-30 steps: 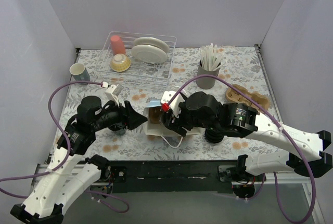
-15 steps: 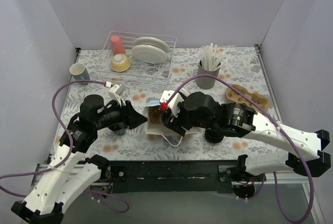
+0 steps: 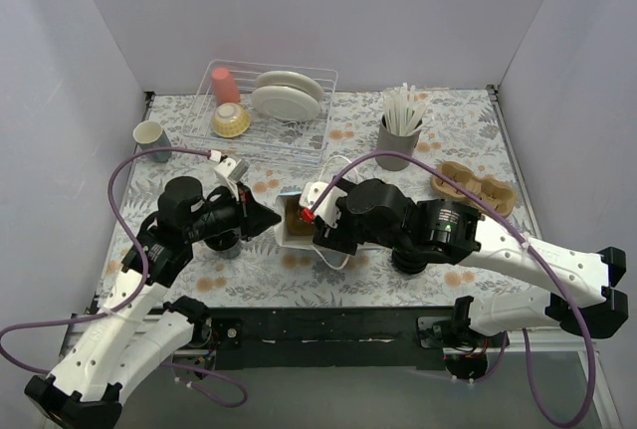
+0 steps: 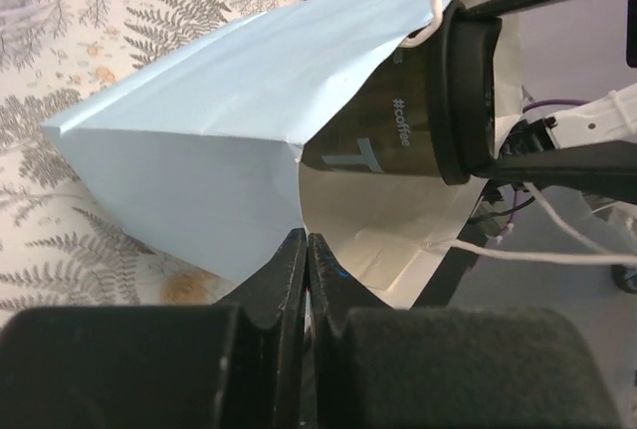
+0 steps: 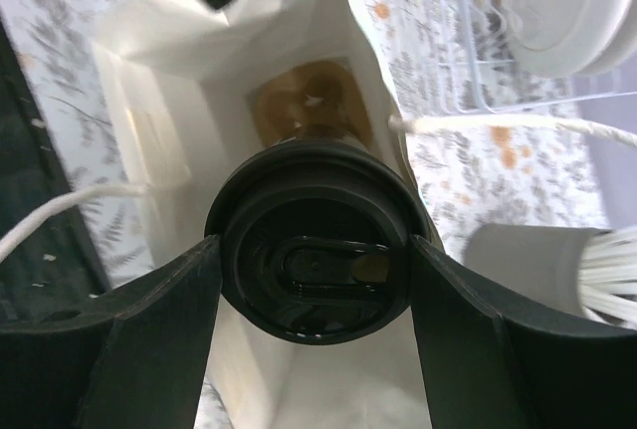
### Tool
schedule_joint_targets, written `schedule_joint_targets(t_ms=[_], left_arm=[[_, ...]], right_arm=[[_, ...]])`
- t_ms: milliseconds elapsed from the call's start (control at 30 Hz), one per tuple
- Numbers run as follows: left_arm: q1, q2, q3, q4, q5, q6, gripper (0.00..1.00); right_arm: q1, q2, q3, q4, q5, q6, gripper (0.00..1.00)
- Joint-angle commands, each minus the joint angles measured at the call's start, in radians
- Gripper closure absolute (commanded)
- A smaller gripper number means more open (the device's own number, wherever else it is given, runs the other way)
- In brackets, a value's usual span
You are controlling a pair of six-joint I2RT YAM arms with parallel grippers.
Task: Pack the takeout coffee
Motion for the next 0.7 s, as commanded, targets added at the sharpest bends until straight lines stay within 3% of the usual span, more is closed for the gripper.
schedule_joint_targets(t_ms=[0,200,667], left_arm=[[-0.001,0.017,-0.014,0.114,0.022,0.139,1.00],[-0.001,-0.003,-0.051,0.200,0.117,0.241,1.00],[-0.001,-0.011,-0.085,0.208,0.209,0.430,1.00]], right_arm=[[0.005,-0.035,-0.061,0.087,0.133,-0.198,0.55],[0.005,-0.047,-0.141,0.127,0.138,-0.342,0.55],[-0.041,-0.090,-0.246,0.277,0.007,-0.463,0.57]])
